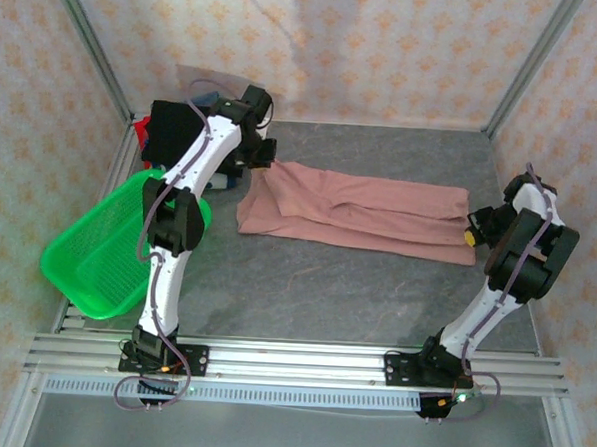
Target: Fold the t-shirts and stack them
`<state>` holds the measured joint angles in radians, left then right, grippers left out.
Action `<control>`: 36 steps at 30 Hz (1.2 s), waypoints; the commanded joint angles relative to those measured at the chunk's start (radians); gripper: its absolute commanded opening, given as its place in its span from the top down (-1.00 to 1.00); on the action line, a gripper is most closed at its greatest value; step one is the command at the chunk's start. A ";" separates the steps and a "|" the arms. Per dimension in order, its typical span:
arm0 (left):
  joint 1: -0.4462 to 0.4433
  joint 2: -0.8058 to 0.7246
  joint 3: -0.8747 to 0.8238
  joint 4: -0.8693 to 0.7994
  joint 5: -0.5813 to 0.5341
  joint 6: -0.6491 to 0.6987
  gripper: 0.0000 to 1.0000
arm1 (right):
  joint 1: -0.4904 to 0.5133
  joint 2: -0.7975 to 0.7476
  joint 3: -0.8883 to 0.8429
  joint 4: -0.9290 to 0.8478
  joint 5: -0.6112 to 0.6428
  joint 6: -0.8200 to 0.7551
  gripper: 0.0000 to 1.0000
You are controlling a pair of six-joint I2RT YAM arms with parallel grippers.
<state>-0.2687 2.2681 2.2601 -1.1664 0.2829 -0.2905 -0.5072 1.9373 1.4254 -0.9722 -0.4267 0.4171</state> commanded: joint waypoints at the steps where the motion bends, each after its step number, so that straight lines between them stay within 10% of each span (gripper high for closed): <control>1: -0.003 0.041 0.038 0.033 -0.027 -0.023 1.00 | 0.006 0.031 0.036 0.006 0.003 -0.001 0.94; 4: -0.002 0.079 0.068 0.061 -0.016 -0.047 0.93 | 0.009 0.050 0.045 0.020 -0.007 0.003 0.90; 9: 0.017 0.110 0.081 0.138 0.015 -0.142 0.09 | 0.010 0.087 0.062 0.101 -0.100 0.030 0.65; 14: 0.050 0.040 0.049 0.157 -0.033 -0.211 -0.23 | 0.006 0.086 0.110 0.163 -0.145 0.061 0.29; 36: -0.063 -0.241 -0.552 0.386 0.217 -0.411 -0.20 | 0.059 -0.314 -0.311 0.325 -0.417 -0.032 -0.53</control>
<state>-0.3393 2.0041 1.7382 -0.8703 0.4385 -0.6132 -0.4679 1.6650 1.1664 -0.6724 -0.7738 0.4236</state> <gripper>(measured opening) 0.604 0.763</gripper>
